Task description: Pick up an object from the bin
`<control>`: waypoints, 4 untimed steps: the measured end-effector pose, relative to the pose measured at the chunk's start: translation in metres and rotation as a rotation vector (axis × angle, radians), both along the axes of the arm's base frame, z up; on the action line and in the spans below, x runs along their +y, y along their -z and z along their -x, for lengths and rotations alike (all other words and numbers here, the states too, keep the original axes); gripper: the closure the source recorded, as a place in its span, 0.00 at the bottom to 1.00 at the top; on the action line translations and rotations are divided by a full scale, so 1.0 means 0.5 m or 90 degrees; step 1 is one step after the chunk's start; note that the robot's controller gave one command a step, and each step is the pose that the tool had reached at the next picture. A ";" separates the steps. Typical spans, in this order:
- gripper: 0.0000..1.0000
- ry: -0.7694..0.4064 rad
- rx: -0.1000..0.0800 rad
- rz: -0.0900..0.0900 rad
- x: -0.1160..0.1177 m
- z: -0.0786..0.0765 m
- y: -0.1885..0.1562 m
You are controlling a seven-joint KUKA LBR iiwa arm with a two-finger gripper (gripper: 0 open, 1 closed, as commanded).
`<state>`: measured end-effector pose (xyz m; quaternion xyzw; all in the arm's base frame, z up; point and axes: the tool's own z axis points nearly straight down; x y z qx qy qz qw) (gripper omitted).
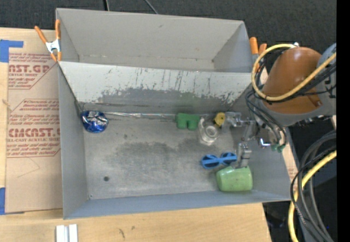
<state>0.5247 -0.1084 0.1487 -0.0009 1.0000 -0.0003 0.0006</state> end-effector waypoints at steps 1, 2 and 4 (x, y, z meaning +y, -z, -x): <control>0.00 0.004 -0.011 -0.003 0.001 -0.008 0.122; 0.00 -0.072 -0.025 -0.006 0.019 0.041 0.134; 0.00 -0.073 -0.017 -0.013 0.029 0.049 0.143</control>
Offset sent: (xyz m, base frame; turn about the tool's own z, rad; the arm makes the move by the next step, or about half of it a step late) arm -0.0023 -0.0049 -0.0763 0.0100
